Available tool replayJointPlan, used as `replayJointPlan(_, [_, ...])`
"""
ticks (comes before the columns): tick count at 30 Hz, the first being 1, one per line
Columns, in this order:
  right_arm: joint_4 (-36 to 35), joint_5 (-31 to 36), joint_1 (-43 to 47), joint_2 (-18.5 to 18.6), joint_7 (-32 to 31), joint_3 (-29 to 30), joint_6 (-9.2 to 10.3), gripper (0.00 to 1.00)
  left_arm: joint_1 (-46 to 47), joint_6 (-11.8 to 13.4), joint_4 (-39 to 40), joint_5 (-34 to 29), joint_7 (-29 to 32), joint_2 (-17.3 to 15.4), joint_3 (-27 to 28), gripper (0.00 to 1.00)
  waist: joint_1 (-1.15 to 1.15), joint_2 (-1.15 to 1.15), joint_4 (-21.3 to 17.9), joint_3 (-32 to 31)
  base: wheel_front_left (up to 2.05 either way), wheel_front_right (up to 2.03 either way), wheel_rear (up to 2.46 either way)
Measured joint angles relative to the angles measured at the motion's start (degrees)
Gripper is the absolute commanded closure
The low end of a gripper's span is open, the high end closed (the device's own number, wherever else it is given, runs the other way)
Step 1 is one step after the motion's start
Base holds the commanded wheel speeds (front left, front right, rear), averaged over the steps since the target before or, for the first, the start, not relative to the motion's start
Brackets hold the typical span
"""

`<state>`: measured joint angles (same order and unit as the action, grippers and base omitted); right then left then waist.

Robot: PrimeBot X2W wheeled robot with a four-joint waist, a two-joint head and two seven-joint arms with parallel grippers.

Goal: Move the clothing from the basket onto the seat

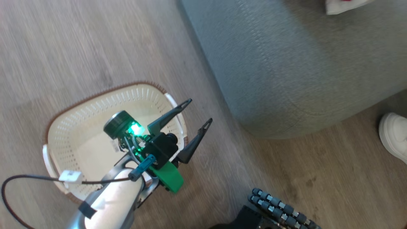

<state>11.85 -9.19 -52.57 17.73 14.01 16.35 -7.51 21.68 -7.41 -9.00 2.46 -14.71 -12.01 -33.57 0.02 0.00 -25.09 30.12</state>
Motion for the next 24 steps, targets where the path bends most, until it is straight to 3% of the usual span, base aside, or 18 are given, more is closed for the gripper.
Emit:
replayJointPlan(13, [22.3, 0.3, -8.8, 2.3, -0.4, 1.6, 0.00, 1.00, 1.7, 0.0, 0.8, 0.0, 0.0, -2.8, -1.7, 0.00, -0.01, 0.00, 2.4, 6.9, 0.00, 0.00, 0.00])
replayJointPlan(24, [40.2, 7.6, -14.2, 1.8, 0.2, -2.3, 0.00, 1.00, 3.2, 0.0, 1.2, -0.1, 0.0, -3.3, -1.5, 0.00, -0.01, 0.00, 3.9, 10.0, 0.00, 0.00, 0.00])
